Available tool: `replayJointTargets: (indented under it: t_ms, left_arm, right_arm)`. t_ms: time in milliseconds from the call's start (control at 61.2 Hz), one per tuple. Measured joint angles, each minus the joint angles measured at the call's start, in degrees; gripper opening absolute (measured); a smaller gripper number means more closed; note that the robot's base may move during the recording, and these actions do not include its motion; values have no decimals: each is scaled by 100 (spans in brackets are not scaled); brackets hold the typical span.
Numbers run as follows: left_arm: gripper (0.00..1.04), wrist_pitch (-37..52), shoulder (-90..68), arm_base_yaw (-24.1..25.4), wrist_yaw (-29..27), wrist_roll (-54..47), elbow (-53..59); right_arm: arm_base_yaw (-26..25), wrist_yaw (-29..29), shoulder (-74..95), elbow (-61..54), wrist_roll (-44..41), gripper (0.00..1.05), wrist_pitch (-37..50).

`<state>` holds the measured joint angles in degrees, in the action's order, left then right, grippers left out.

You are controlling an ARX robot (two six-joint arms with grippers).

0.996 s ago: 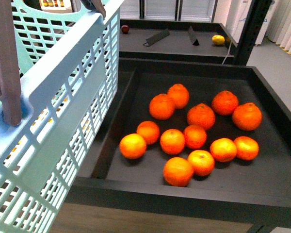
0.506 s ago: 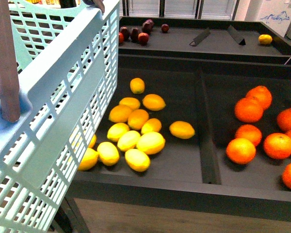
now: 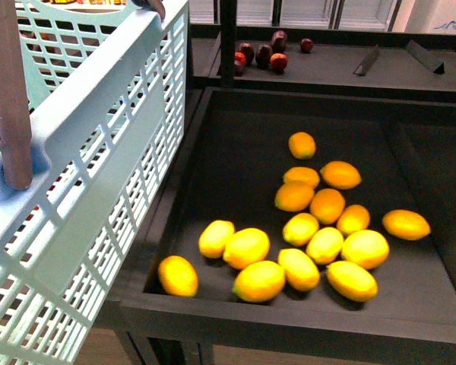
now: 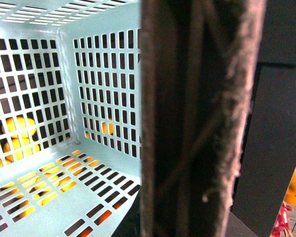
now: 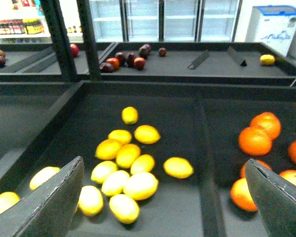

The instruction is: Pick lemon and mango into basket

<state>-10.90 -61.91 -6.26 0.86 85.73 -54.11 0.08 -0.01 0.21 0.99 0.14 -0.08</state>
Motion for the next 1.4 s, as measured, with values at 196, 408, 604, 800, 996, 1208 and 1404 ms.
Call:
replayJointTargets:
  t_ms: [196,408,604,800,996,1208,1404]
  left_arm:
    - [5,0,-2,0,17,2,0]
    - [5,0,-2,2,-17,0,0]
    - [5,0,-2,0,13,2,0]
    - [5,0,-4,70,-190,-109,0]
    - [5,0,-2,11,50,-31,0]
    - [5,-931,-1067,-352,881,-2570,-1132]
    - [5,-852,-2879,-1274,623,-3755,-2133]
  right_arm:
    - [0,7,2,0,2,96,0]
    - [0,7,7,0,0,96,4]
    - [0,15,0,0,0,96,0]
    - [-4,-24,0,0,2,96,0]
    - [-4,-20,0,0,0,96,0]
    - [-4,0,0,0,0,96,0]
    - [-4,0,0,0,2,96,0]
